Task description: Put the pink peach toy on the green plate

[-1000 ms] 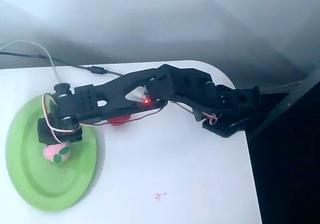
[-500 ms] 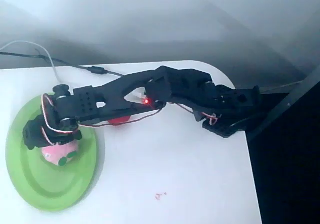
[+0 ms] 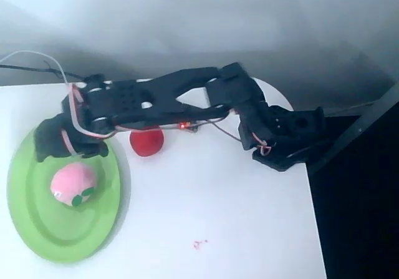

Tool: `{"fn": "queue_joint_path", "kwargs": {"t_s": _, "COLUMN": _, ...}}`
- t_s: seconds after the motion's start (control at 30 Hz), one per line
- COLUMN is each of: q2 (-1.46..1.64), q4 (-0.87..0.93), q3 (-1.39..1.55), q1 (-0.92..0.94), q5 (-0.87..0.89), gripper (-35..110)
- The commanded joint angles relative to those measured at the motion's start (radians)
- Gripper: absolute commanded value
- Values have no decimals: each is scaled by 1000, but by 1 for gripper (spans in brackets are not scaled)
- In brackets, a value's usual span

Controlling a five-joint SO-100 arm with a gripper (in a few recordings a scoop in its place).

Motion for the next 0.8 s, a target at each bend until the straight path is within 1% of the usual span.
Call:
{"fn": "queue_joint_path", "kwargs": {"t_s": 0.0, "q2": 331, "q4": -6, "q3": 284, "q1": -8, "q5": 23, "gripper": 26}}
{"fn": "queue_joint_path", "kwargs": {"t_s": 0.07, "q2": 471, "q4": -6, "q3": 448, "q1": -11, "q5": 34, "gripper": 1}}
{"fn": "queue_joint_path", "kwargs": {"t_s": 0.33, "q2": 951, "q4": -11, "q3": 963, "q1": 51, "q5": 71, "gripper": 0}}
{"fn": "queue_joint_path", "kwargs": {"t_s": 0.43, "q2": 1154, "q4": -2, "q3": 1163, "q1": 126, "q5": 67, "gripper": 0}}
{"fn": "queue_joint_path", "kwargs": {"t_s": 0.57, "q2": 1367, "q4": 86, "q3": 1396, "q1": 212, "q5": 5, "gripper": 0}}
{"fn": "queue_joint_path", "kwargs": {"t_s": 0.67, "q2": 1486, "q4": 86, "q3": 1565, "q1": 219, "q5": 0, "gripper": 0}}
{"fn": "queue_joint_path", "kwargs": {"t_s": 0.77, "q2": 1597, "q4": 84, "q3": 1709, "q1": 184, "q5": 17, "gripper": 0}}
